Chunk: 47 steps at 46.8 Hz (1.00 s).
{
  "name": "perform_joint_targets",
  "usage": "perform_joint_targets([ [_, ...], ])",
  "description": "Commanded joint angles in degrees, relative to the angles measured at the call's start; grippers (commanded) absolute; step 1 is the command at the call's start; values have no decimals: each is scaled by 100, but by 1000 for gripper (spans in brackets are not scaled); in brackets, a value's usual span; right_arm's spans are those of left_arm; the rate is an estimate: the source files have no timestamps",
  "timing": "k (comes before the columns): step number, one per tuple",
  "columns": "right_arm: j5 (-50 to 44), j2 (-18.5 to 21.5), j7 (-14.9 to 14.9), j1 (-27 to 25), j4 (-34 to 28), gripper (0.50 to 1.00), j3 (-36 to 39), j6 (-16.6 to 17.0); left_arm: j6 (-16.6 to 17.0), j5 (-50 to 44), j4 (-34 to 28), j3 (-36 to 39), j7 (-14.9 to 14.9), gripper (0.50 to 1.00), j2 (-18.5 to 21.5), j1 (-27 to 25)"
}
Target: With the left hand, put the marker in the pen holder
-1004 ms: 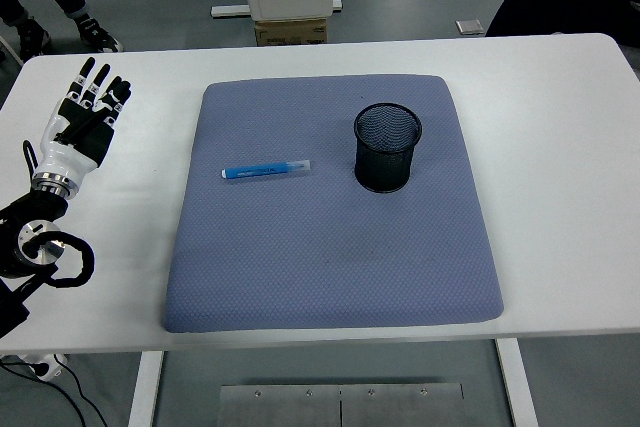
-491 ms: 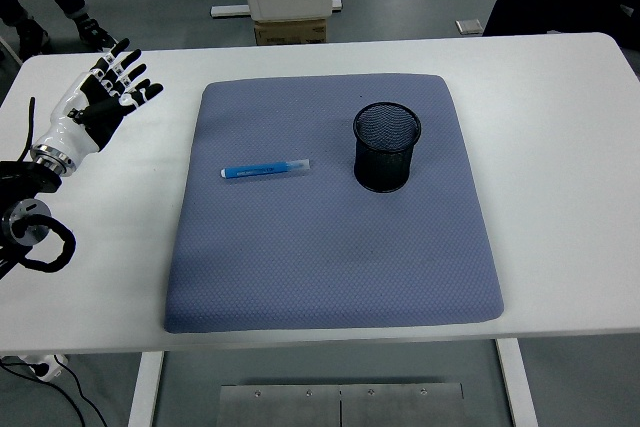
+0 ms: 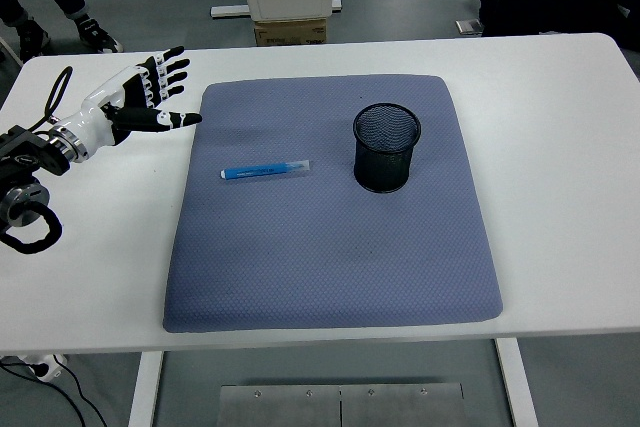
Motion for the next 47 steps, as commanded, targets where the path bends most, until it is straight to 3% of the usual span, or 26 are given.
perform_joint_targets([
  [1,0,0,0,-1,0,1000,0,5,-7,108,-7,358,-6,1000,-5,-240],
  [9,0,0,0,-1,0,1000,0,-4,-69,810,-51,967,3,1000,-5,-699],
  [17,0,0,0,-1,0,1000,0,-4,-60,1725,-86,994,-6,1000,-5,-910],
  [25,0,0,0,-1,0,1000,0,5,-157,1910,-86,1011,-6,1000,-119,-1095],
  [26,0,0,0,-1,0,1000,0,5,-374,1902,-86,1011,-6,1000,-163,-1164],
  [29,0,0,0,-1,0,1000,0,-4,-587,1797,-77,1011,-6,1000,-155,-1182],
  [41,0,0,0,-1,0,1000,0,-4,-359,1594,-69,1020,29,1000,-330,-1253],
  [45,0,0,0,-1,0,1000,0,-4,-350,1673,-69,1029,196,1000,-409,-1262],
  [47,0,0,0,-1,0,1000,0,-4,-298,2085,-60,1151,416,1000,-471,-1314],
])
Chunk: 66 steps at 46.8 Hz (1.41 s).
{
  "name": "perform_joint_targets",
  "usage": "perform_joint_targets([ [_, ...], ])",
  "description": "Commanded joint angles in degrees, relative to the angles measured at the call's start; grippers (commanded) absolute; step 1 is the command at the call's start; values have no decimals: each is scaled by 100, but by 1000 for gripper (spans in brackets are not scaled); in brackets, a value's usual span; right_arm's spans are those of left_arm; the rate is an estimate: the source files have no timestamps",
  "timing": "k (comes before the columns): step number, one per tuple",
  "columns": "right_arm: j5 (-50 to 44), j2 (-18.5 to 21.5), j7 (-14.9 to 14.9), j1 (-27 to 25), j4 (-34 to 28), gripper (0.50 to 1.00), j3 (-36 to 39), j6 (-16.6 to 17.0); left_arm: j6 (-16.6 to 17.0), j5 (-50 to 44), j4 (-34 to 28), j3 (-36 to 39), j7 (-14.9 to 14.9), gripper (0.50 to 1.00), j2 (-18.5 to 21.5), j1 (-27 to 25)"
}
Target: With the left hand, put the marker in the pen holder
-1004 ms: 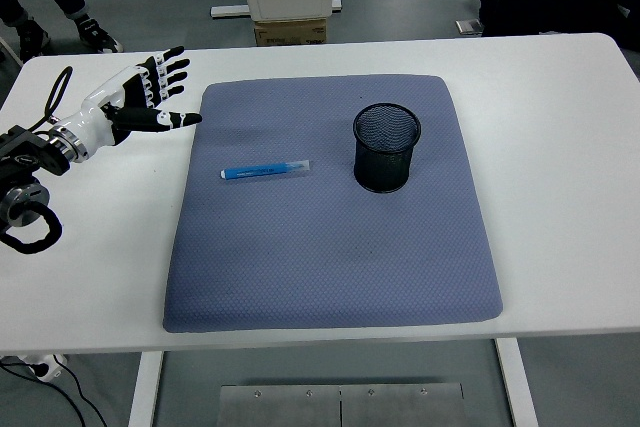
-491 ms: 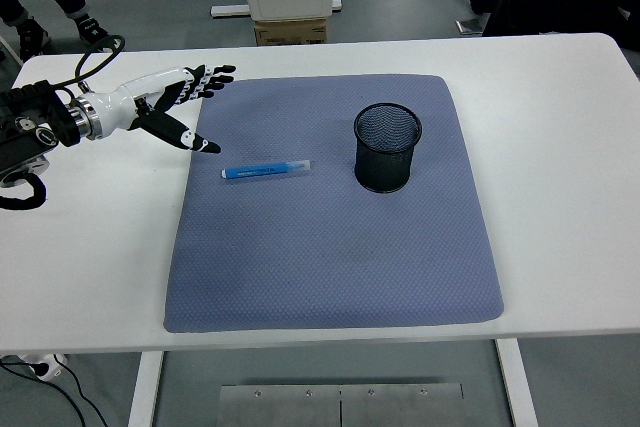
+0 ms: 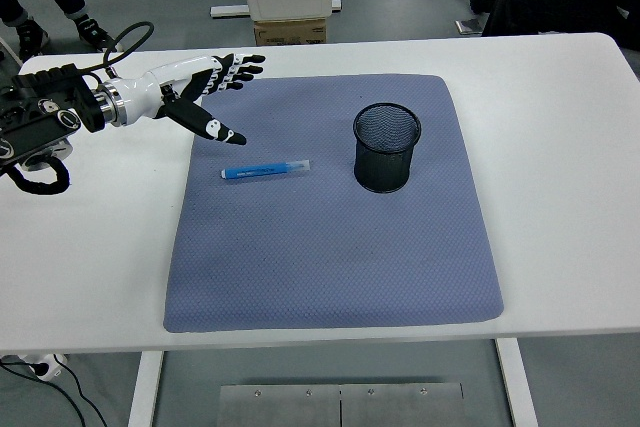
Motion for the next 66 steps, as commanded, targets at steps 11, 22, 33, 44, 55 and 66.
perform_joint_targets([
  [11,0,0,0,0,0,1000,0,-2,194,1239,-2,229,521,1000,-215,-176],
  [22,0,0,0,0,0,1000,0,-2,150,1643,-2,300,829,1000,-461,-229],
  [33,0,0,0,0,0,1000,0,-2,62,1951,-10,300,829,1000,-637,-229],
  [44,0,0,0,0,0,1000,0,-2,53,2294,-2,300,916,1000,-681,-237],
  [55,0,0,0,0,0,1000,0,-2,45,2540,-2,300,1092,1000,-725,-237],
  [66,0,0,0,0,0,1000,0,6,-8,2593,-2,300,1119,1000,-769,-237],
])
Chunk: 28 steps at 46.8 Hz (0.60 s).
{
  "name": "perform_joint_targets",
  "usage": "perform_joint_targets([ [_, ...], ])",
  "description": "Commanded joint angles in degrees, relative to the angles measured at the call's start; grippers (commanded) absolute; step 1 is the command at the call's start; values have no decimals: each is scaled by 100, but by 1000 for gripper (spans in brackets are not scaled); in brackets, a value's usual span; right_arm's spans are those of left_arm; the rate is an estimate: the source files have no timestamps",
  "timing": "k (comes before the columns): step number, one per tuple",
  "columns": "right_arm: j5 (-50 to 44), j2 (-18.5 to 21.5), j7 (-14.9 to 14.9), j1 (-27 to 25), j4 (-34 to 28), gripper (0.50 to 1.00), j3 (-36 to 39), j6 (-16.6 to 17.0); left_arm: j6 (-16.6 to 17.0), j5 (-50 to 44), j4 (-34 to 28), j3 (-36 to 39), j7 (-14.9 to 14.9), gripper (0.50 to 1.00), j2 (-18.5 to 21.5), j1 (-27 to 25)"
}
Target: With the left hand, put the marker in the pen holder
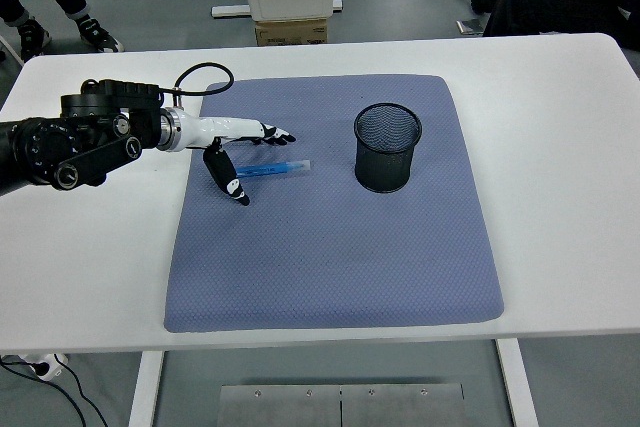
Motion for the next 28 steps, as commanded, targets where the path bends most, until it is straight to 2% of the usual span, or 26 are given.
perform_joint_targets([
  [1,0,0,0,0,0,1000,0,-3,-6,13,-1,-1,0,1000,-1,-1],
  [7,0,0,0,0,0,1000,0,5,-14,13,-1,-1,0,933,-18,-1],
  [10,0,0,0,0,0,1000,0,-3,-14,13,-1,-1,0,927,-18,-1],
  [17,0,0,0,0,0,1000,0,5,-14,57,-1,-1,0,819,-18,-10],
  [24,0,0,0,0,0,1000,0,-3,-14,180,-1,-1,0,766,-27,-1],
  [28,0,0,0,0,0,1000,0,5,-14,180,-1,-1,0,763,-36,-1],
])
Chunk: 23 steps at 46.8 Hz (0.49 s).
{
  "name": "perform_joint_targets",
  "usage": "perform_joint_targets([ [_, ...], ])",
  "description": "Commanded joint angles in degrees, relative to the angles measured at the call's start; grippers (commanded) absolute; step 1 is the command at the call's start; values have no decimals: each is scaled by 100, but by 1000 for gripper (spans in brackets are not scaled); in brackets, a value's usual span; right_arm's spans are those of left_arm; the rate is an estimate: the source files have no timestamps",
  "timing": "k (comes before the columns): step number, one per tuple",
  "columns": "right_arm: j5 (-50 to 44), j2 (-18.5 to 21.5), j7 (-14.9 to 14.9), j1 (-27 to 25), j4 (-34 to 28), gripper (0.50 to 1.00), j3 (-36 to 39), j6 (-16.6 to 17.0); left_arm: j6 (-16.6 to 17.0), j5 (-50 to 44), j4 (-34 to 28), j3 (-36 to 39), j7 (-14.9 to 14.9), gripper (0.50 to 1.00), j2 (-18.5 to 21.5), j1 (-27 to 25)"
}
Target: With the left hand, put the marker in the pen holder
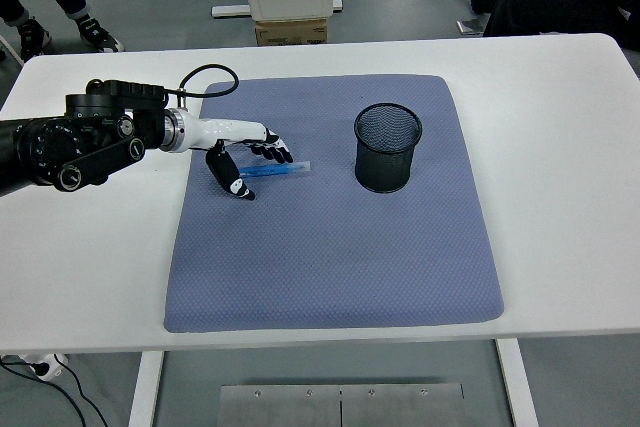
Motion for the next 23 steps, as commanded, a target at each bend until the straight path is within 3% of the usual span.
perform_joint_targets([
  [1,0,0,0,0,0,1000,0,6,-1,1,0,0,0,763,-2,8],
  [8,0,0,0,0,0,1000,0,6,-1,1,0,0,0,760,-20,8],
  [23,0,0,0,0,0,1000,0,-3,16,10,0,0,0,631,-29,8],
])
